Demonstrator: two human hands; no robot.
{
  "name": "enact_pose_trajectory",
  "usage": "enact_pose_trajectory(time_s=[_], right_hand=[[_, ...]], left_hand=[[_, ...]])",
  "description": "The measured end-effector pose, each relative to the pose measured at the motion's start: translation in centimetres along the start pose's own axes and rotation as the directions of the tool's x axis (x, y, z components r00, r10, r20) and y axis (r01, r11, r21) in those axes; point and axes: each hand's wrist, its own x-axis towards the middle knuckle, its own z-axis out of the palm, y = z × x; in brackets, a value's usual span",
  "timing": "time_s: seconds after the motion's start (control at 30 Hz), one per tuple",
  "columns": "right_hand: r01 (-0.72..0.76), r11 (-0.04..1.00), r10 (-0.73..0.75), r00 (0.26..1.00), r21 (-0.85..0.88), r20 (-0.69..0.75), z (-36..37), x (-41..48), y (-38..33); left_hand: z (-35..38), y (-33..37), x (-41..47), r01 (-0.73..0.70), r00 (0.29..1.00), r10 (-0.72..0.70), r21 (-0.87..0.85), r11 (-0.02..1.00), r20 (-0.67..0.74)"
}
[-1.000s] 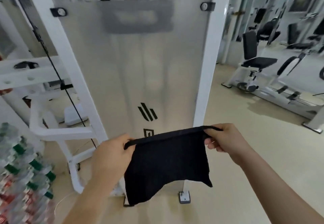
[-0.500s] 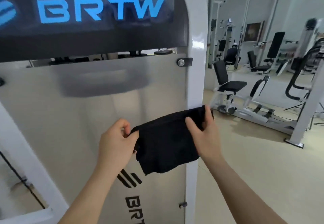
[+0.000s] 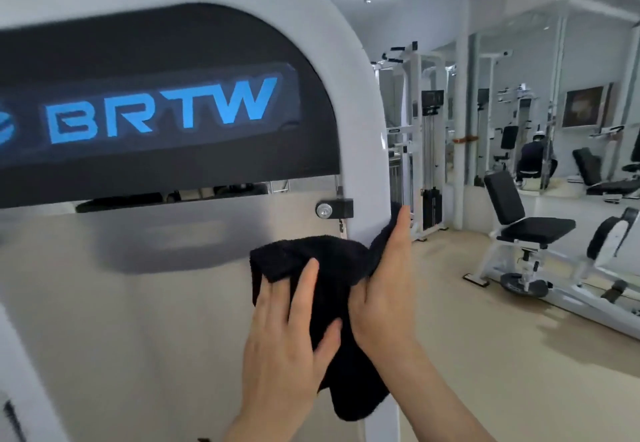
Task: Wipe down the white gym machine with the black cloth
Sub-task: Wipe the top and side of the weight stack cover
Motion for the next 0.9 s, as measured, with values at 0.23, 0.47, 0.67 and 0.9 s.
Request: enact_pose_trajectory(time_s=[0.23,0.47,0.67,0.9], right_hand=[[0.145,0.989,-0.144,0.978,0.001,0.154,-1.8,3.1,-0.6],[0.471,0.879,-0.457,0.877,-0.070,0.149,-2.9,15.8,-7.6],[0.602,0.585,-0.597,0.773,-0.543,0.215,-0.2,22.0,-16.1],[0.439,0.898,-0.386,0.745,0.037,0.544,-5.3,22.9,-14.7]], left_hand=[[0.4,-0.4,2.1,0.025,0.990,0.008,0.223,0.974,-0.144],[-2.1,0.1,9.4,-0.102,0.952,0.188,0.330,0.938,-0.241],[-4.1,2.7,13.5,-0.072,0.900,0.151,0.203,0.977,-0.410],[-11.7,3.5,17.9,-0.109,0.775,0.330,0.401,0.909,-0.539]])
